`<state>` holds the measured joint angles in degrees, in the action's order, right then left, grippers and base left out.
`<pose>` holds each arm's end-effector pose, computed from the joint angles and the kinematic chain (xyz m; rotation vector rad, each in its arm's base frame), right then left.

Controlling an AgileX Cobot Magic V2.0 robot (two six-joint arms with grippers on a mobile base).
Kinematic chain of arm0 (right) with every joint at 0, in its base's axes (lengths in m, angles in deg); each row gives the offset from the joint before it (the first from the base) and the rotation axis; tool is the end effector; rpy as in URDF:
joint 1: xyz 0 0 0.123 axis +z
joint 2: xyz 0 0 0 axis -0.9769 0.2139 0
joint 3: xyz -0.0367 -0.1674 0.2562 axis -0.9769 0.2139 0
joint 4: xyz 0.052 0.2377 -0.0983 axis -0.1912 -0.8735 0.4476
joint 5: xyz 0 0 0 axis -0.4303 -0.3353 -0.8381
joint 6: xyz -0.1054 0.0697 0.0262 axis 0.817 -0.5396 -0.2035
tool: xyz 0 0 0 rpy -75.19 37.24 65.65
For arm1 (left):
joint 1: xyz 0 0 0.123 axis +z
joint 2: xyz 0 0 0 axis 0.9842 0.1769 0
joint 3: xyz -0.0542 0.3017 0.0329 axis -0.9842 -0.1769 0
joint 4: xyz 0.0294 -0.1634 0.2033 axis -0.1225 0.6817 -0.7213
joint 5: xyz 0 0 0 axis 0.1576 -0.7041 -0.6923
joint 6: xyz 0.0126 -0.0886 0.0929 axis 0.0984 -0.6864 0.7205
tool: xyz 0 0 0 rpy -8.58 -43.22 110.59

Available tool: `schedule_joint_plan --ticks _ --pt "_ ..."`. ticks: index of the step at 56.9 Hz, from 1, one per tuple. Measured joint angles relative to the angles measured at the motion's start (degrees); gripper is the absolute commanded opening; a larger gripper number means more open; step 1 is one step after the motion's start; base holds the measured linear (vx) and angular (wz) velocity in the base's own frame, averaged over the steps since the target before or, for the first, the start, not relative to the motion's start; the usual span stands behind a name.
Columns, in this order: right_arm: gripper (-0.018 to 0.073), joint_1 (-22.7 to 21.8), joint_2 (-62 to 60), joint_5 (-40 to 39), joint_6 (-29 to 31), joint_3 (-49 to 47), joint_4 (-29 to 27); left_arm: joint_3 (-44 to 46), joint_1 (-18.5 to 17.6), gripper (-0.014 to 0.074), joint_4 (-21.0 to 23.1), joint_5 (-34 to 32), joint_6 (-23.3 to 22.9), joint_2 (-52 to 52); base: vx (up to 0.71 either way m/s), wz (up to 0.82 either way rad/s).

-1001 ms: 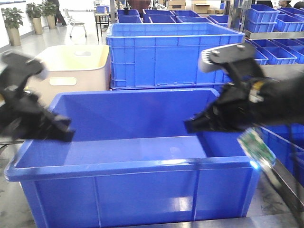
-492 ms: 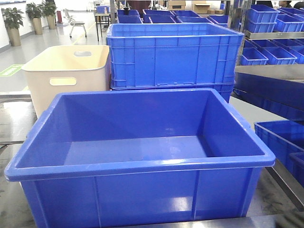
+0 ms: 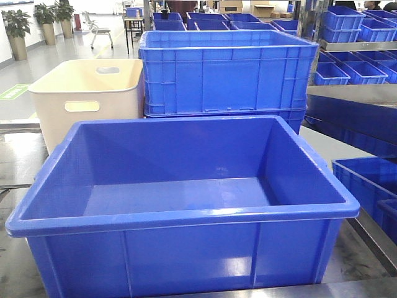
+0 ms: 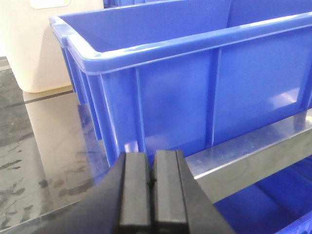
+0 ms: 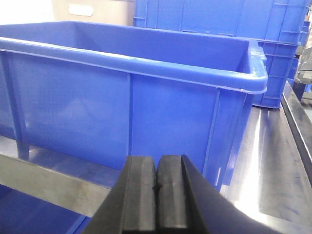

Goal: Pick red and yellow blocks into blue bin

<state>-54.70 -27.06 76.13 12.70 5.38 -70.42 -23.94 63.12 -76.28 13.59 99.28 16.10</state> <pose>0.1123 0.0477 0.2627 -0.3950 1.5977 0.2418 0.0937 -0.0352 0.2692 0.3418 1.6907 -0.2163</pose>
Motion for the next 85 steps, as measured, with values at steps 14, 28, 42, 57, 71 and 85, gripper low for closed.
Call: schedule_joint_plan --ticks 14,28,42,57,71,85 --pt "-0.0010 0.00 0.00 -0.11 0.00 0.06 0.00 -0.05 0.00 -0.0004 0.00 0.00 0.00 0.00 0.00 0.00" --pt "-0.0010 0.00 0.00 -0.16 0.00 0.06 0.00 -5.57 1.27 -0.0004 -2.29 -5.79 0.00 -1.25 0.00 0.00" --pt "-0.0010 0.00 0.00 -0.16 0.00 0.06 0.00 -17.43 9.69 0.0000 -5.48 -14.40 0.00 -14.10 0.00 0.00" --pt "-0.0010 0.00 0.00 -0.31 0.00 0.06 0.00 -17.63 11.71 0.0000 -8.15 -9.59 0.00 -15.68 0.00 0.00" --pt "-0.0010 0.00 0.00 -0.31 0.00 0.06 0.00 -17.63 11.71 0.0000 -8.29 -9.41 0.00 -15.68 0.00 0.00" --pt "-0.0010 0.00 0.00 -0.31 0.00 0.06 0.00 -17.63 11.71 0.0001 -8.29 -9.41 0.00 -15.68 0.00 0.00"
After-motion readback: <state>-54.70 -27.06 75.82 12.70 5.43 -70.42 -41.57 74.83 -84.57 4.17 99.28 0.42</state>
